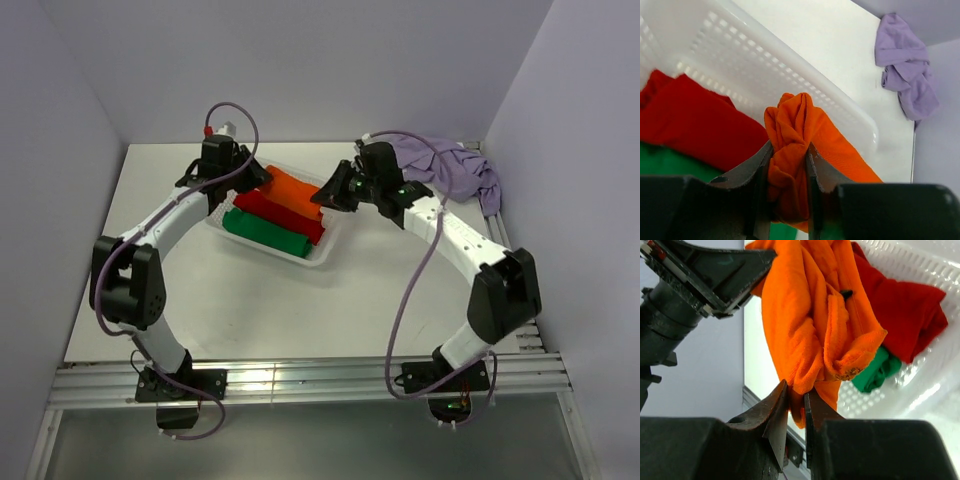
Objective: Roll the t-shirts
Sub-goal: Place the rolled tshirt into the container
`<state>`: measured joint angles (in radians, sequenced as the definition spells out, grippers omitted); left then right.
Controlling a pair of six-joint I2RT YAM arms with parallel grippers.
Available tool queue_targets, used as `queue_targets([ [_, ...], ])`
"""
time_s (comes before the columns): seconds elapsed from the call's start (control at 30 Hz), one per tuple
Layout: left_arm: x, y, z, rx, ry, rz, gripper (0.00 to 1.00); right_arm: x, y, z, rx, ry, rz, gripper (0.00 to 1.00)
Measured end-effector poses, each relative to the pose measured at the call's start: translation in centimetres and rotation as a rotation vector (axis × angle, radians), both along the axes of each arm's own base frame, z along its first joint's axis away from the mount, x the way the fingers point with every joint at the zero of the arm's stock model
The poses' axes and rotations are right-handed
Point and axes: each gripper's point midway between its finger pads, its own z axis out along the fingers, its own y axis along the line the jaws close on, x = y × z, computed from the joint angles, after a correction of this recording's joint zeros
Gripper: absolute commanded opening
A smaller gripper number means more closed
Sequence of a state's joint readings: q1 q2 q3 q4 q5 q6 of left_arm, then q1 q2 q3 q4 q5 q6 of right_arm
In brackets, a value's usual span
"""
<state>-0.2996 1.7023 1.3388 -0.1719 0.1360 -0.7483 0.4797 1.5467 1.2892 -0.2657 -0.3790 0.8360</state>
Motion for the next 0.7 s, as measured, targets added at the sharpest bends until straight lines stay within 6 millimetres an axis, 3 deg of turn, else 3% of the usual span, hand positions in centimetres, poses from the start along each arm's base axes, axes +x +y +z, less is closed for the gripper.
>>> queue_targets([
  [0.1,2.1,0.8,-1.5,0.01,0.004,-0.005,0.0,1.8,0.9,-1.7,-0.008,0.026,0.004,0.0],
  [0.4,5.9,2.9,-6.4,0.041,0.051,0.023,0.0,6.1,2.7,-7.7,-0.057,0.117,0.014,0.0],
  [0.7,9.6,3.0,-6.6,0.029,0.018,0.011,0.0,10.2,2.2,-9.3,-0.089,0.136,-0.055,0.0],
])
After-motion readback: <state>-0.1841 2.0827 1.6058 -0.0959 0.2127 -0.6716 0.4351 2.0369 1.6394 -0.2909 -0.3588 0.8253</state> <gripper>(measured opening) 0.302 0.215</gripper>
